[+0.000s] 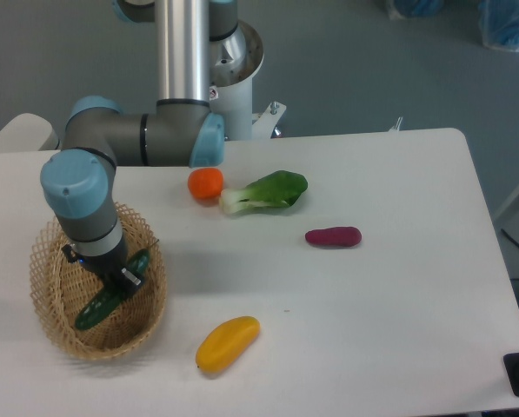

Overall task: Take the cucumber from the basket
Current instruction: 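Lift the cucumber out of the basket and carry it beside the mango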

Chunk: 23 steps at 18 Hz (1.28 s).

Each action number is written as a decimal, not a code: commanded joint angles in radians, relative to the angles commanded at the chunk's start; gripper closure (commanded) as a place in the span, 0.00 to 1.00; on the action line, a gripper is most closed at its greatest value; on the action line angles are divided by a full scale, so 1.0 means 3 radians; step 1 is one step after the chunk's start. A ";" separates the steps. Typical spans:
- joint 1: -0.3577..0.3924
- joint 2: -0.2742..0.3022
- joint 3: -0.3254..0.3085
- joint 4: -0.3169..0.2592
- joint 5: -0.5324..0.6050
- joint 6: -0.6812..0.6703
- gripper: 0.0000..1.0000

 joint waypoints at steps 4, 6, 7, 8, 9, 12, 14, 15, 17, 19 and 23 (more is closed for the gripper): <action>0.0424 -0.0061 0.0138 -0.0185 -0.0046 0.0593 0.75; 0.0578 -0.0138 0.0240 -0.0195 -0.0046 0.0782 0.75; 0.0649 -0.0184 0.0302 -0.0195 -0.0046 0.0895 0.75; 0.0711 -0.0245 0.0373 -0.0226 -0.0041 0.0997 0.75; 0.0772 -0.0321 0.0485 -0.0282 -0.0036 0.1084 0.75; 0.0982 -0.0541 0.0818 -0.0466 -0.0026 0.1380 0.75; 0.1110 -0.0654 0.0982 -0.0502 -0.0031 0.1580 0.75; 0.1151 -0.0705 0.1043 -0.0527 -0.0031 0.1652 0.75; 0.1202 -0.0807 0.1140 -0.0518 -0.0020 0.1759 0.75; 0.1269 -0.0925 0.1263 -0.0533 -0.0015 0.1851 0.75; 0.1371 -0.0992 0.1299 -0.0533 0.0000 0.2025 0.75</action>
